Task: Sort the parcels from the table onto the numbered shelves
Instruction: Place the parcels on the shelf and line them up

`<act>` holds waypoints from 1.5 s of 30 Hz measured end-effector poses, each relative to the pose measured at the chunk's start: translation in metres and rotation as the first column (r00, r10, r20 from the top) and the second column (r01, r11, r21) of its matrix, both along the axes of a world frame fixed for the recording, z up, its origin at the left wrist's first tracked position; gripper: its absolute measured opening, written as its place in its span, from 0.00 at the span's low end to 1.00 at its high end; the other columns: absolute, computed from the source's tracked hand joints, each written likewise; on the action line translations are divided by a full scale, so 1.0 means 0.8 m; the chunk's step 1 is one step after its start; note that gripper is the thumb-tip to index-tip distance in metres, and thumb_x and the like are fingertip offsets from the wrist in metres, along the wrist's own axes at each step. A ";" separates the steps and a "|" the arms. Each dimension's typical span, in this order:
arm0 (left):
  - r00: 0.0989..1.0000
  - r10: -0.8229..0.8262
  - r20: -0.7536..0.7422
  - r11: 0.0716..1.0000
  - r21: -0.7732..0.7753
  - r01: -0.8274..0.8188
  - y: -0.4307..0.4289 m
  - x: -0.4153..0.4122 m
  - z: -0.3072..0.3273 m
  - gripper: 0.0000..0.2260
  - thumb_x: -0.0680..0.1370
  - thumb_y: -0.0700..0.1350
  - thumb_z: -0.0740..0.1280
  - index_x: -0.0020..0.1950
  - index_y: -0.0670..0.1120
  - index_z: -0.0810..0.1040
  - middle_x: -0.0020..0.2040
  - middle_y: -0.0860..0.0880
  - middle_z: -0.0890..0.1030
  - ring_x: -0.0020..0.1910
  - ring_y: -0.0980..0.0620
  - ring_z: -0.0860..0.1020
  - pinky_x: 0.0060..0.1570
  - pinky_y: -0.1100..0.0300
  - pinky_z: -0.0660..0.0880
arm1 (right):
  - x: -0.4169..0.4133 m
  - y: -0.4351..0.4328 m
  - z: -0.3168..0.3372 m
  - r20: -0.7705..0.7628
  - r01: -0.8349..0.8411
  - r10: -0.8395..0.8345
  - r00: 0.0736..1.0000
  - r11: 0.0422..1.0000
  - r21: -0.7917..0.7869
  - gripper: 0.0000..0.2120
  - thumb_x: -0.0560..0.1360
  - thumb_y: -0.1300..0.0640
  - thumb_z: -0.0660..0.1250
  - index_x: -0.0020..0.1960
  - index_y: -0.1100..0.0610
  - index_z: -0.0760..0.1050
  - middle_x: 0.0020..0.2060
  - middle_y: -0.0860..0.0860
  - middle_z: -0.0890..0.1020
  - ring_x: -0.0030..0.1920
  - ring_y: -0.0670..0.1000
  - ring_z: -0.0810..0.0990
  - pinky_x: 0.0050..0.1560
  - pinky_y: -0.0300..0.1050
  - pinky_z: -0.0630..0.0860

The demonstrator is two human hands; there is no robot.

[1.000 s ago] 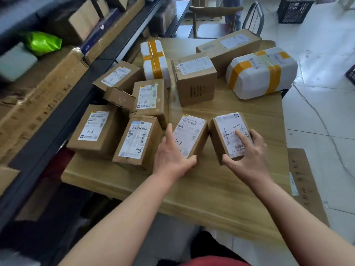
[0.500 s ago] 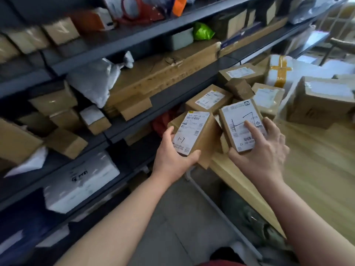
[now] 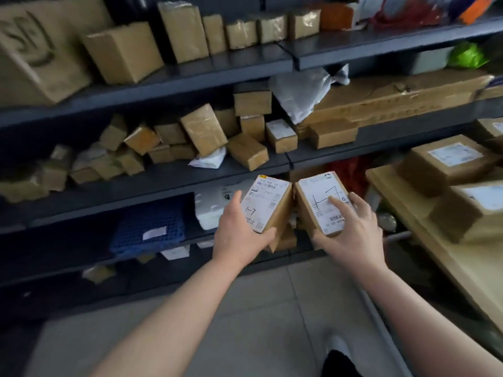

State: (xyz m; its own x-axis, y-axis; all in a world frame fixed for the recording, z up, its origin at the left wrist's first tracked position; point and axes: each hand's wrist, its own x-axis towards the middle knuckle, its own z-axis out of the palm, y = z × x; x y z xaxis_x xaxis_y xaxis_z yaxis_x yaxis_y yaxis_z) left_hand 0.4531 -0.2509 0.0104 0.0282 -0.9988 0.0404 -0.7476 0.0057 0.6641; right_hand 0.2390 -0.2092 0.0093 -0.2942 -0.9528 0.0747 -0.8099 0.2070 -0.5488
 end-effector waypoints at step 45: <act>-0.100 0.991 0.083 -0.088 -0.131 -0.987 0.501 0.740 0.044 0.37 0.68 0.59 0.74 0.72 0.54 0.63 0.68 0.53 0.68 0.66 0.52 0.68 0.59 0.53 0.74 | 0.982 0.184 0.060 0.021 -0.985 0.992 -0.126 -0.123 -0.118 0.35 0.67 0.44 0.73 0.72 0.45 0.67 0.75 0.49 0.57 0.72 0.53 0.58 0.71 0.56 0.57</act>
State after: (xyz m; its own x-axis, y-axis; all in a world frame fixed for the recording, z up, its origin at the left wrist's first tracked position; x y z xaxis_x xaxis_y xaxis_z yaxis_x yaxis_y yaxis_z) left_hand 1.0452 0.1499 0.0454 0.9785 0.1125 0.1729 -0.0122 -0.8052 0.5929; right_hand 1.0249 -0.0617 0.0573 0.9676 -0.1773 0.1800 -0.0392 -0.8092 -0.5862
